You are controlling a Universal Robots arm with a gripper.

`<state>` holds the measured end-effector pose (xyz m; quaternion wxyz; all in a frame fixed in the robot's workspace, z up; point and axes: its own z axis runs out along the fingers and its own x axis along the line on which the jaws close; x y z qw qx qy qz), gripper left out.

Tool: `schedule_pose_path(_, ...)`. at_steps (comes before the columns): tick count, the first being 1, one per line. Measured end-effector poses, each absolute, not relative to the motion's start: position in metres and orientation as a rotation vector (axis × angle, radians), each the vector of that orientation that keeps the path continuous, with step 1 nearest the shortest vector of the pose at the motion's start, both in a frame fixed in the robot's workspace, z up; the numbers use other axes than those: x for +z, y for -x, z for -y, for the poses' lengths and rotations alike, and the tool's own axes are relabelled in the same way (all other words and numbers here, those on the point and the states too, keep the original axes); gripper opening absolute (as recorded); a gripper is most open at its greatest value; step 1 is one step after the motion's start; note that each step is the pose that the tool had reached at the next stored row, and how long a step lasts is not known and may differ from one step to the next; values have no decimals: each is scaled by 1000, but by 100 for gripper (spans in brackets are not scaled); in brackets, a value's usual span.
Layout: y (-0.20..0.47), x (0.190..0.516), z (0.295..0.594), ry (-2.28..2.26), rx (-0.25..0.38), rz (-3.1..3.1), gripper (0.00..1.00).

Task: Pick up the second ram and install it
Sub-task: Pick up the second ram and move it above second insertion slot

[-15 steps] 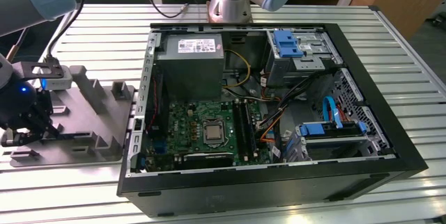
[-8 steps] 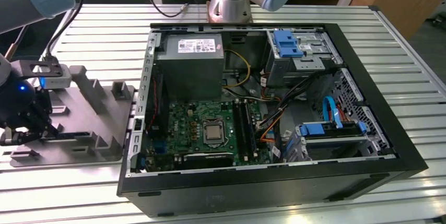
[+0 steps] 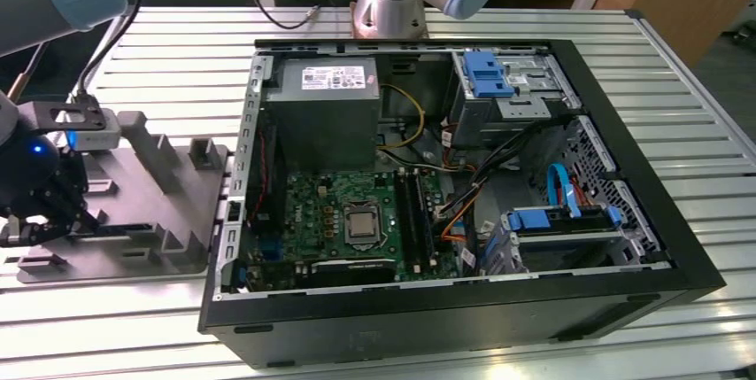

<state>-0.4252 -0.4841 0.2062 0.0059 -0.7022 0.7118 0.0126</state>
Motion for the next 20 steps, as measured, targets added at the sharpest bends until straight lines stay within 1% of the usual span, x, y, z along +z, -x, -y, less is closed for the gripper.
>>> schedule_pose_path(7, 425, 217, 484, 2198, 40, -2228, 11)
schedule_pose_path(20, 425, 262, 484, 2198, 40, -2227, 11)
